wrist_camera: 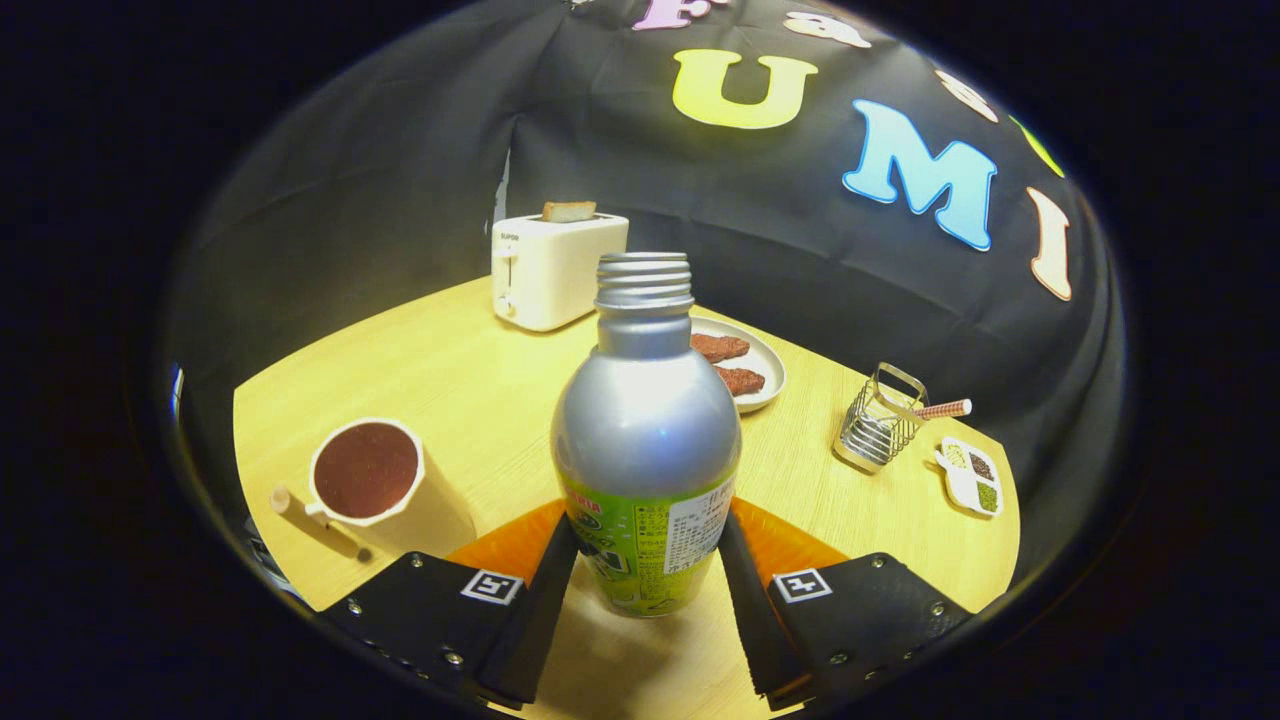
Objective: Take the bottle from table, then pour the juice into the cup, finally place the bottle on the coaster
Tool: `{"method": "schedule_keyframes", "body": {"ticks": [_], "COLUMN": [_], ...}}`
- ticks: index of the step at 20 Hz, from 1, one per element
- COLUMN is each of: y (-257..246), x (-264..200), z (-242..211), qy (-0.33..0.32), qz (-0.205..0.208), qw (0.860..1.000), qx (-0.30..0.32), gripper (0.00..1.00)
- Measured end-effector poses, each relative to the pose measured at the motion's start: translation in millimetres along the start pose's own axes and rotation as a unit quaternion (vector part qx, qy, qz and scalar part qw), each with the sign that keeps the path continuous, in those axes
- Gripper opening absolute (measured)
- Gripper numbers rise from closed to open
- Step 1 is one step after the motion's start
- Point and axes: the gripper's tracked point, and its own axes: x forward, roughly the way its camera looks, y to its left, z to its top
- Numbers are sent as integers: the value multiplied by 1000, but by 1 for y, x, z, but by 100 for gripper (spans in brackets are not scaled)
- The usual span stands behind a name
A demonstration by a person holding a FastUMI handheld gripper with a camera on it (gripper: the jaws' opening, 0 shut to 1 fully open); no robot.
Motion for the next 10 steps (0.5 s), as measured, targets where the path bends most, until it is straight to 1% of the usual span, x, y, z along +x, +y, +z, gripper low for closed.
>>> {"method": "schedule_keyframes", "body": {"ticks": [6, 10], "y": [-9, -15], "x": [20, 34], "z": [6, 18], "qy": [-9, -35], "qz": [-1, -2], "qw": [1000, 999], "qx": [13, 20], "gripper": [76, 76]}}
